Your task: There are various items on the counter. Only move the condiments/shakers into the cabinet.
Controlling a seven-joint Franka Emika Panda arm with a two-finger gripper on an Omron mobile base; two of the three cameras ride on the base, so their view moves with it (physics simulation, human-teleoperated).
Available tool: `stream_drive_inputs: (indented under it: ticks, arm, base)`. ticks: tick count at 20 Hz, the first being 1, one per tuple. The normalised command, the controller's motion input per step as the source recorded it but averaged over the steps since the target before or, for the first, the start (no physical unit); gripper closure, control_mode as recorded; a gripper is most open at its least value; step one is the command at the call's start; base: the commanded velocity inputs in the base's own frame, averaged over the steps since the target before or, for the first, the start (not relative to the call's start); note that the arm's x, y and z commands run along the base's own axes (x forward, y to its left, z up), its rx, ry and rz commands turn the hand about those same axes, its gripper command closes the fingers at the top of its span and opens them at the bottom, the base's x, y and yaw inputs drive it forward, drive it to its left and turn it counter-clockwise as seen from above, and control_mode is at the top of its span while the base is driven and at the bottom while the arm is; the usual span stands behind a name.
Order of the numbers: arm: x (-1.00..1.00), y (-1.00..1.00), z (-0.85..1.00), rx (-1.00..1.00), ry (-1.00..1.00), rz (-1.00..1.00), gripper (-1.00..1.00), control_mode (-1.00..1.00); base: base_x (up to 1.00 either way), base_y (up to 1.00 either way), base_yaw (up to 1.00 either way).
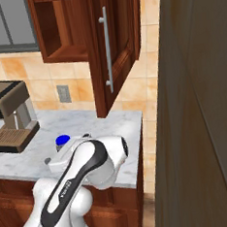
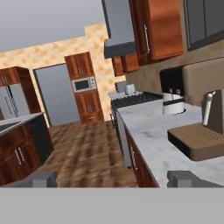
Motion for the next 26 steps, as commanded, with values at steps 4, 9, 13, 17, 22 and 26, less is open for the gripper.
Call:
stream_drive_inputs:
  ticks: [4, 9, 13, 17, 22, 26]
  arm:
    - [0.37, -0.12, -0.02, 0.03, 0.00, 0.00, -1.00, -1.00]
    - [0.32, 0.00, -0.01, 0.02, 0.00, 0.00, -1.00, -1.00]
    - [0.08, 0.00, 0.00, 0.00, 0.00, 0.01, -1.00, -1.00]
    - [0.01, 0.03, 0.00, 0.00, 0.00, 0.00, -1.00, -1.00]
    - [0.00, 0.02, 0.00, 0.00, -0.01, 0.00, -1.00, -1.00]
    - [0.00, 0.14, -0.08, 0.00, 0.00, 0.00, -1.00, -1.00]
  base:
    - [0.00, 0.00, 0.00]
    - [0.00, 0.00, 0.00]
    - [0.00, 0.00, 0.00]
    - [0.00, 0.00, 0.00]
    - [0.00, 0.00, 0.00]
    - [0.00, 0.00, 0.00]
